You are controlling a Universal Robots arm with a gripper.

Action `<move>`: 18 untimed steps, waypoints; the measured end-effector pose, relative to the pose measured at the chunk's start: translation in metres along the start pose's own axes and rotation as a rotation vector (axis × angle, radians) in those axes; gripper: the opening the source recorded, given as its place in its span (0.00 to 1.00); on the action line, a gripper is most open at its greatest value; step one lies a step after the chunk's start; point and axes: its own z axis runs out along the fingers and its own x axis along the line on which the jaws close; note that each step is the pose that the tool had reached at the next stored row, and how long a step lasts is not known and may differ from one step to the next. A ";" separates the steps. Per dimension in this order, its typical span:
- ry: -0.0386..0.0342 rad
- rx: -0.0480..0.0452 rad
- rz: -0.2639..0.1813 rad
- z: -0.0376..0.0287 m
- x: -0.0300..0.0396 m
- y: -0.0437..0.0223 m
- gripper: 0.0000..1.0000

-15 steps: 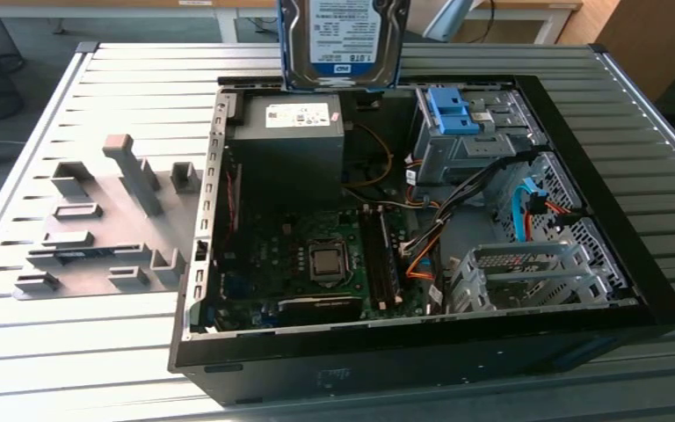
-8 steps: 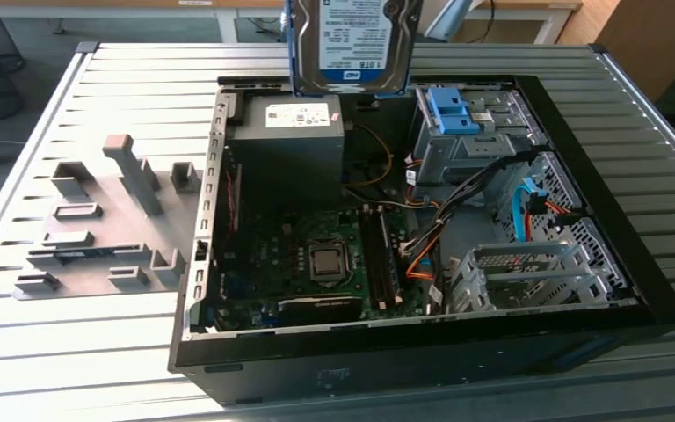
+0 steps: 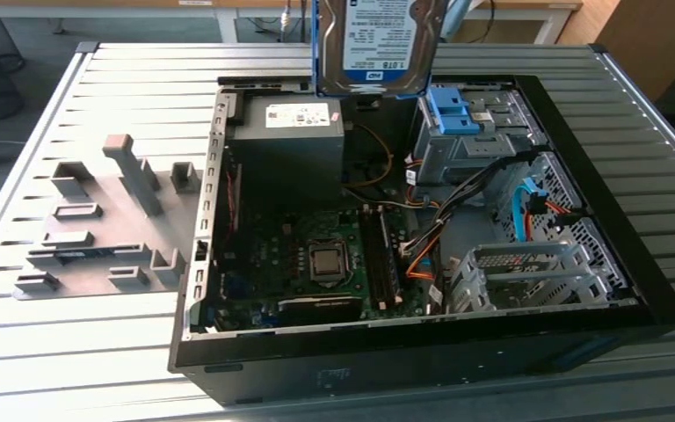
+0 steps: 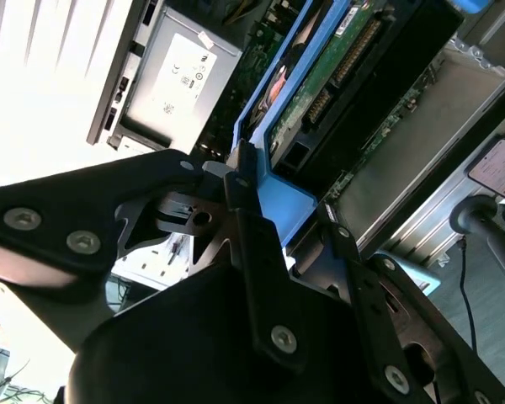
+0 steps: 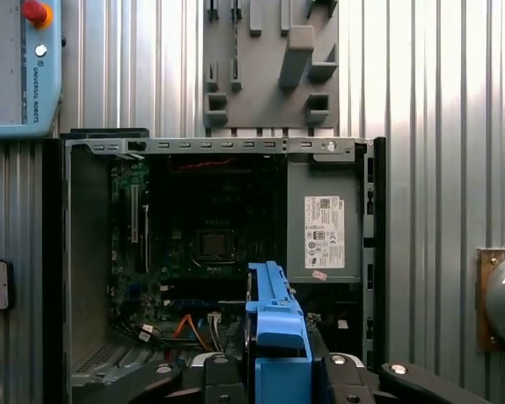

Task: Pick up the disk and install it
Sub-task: 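Pick up the disk, then insert the disk into the insertion slot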

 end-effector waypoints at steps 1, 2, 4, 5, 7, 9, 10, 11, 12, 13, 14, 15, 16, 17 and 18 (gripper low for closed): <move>-0.0001 0.0001 0.000 0.0000 0.0000 -0.0001 0.37; -0.0002 0.0001 0.000 0.0001 0.0000 -0.0001 0.37; -0.0001 0.0001 0.000 0.0000 -0.0001 -0.0014 0.37; -0.0001 0.0001 0.000 0.0000 0.0000 -0.0015 0.37; -0.0002 0.0002 0.000 0.0001 0.0004 -0.0015 0.37; -0.0002 0.0002 0.000 0.0001 0.0009 -0.0014 0.37; -0.0001 0.0001 0.000 0.0000 0.0013 -0.0015 0.37; -0.0001 0.0001 0.000 0.0001 0.0018 -0.0015 0.37; -0.0001 0.0002 0.000 0.0001 0.0025 -0.0015 0.37; -0.0002 0.0001 0.000 0.0001 0.0031 -0.0015 0.37; -0.0002 0.0001 0.000 0.0001 0.0038 -0.0015 0.37; -0.0001 0.0001 0.000 0.0001 0.0045 -0.0015 0.37; -0.0002 0.0001 0.000 0.0001 0.0052 -0.0015 0.37; -0.0002 0.0001 0.000 0.0001 0.0056 -0.0015 0.37; -0.0002 0.0001 0.000 0.0001 0.0056 -0.0015 0.37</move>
